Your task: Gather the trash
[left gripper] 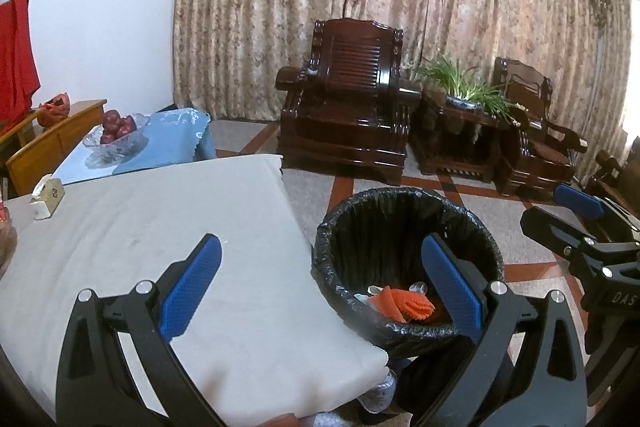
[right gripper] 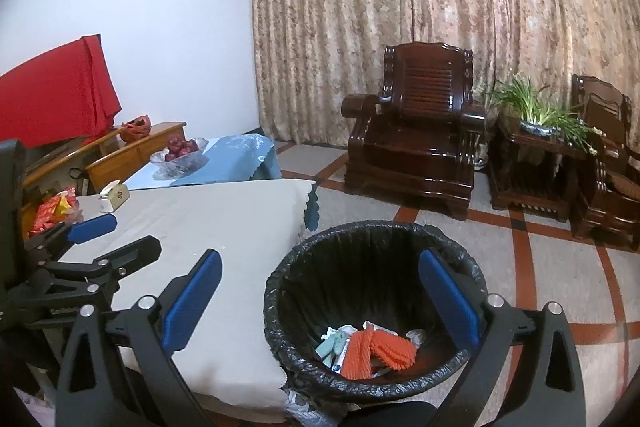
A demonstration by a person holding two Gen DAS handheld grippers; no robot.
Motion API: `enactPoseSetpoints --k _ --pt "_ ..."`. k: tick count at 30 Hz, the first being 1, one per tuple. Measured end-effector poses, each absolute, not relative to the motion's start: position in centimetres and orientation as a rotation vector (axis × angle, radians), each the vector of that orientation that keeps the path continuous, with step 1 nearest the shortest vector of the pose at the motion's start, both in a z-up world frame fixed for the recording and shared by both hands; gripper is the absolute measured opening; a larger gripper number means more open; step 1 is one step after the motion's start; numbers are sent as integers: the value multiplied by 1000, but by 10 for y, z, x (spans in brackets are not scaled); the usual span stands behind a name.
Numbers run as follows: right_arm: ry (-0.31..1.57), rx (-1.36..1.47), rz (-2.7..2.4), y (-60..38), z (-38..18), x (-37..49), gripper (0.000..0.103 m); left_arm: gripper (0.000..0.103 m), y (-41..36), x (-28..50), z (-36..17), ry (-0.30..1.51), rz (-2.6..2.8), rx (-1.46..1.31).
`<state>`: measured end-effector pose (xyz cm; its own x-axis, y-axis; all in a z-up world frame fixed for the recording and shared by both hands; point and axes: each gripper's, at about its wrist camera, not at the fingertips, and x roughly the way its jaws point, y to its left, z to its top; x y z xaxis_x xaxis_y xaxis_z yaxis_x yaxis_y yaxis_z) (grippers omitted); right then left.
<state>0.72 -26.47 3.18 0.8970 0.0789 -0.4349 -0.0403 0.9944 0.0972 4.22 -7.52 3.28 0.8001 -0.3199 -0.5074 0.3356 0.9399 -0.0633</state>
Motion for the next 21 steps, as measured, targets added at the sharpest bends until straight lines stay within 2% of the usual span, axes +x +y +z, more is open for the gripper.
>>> enactPoseSetpoints --k 21 --pt "439 71 70 -256 36 3 97 97 -66 29 43 507 -335 21"
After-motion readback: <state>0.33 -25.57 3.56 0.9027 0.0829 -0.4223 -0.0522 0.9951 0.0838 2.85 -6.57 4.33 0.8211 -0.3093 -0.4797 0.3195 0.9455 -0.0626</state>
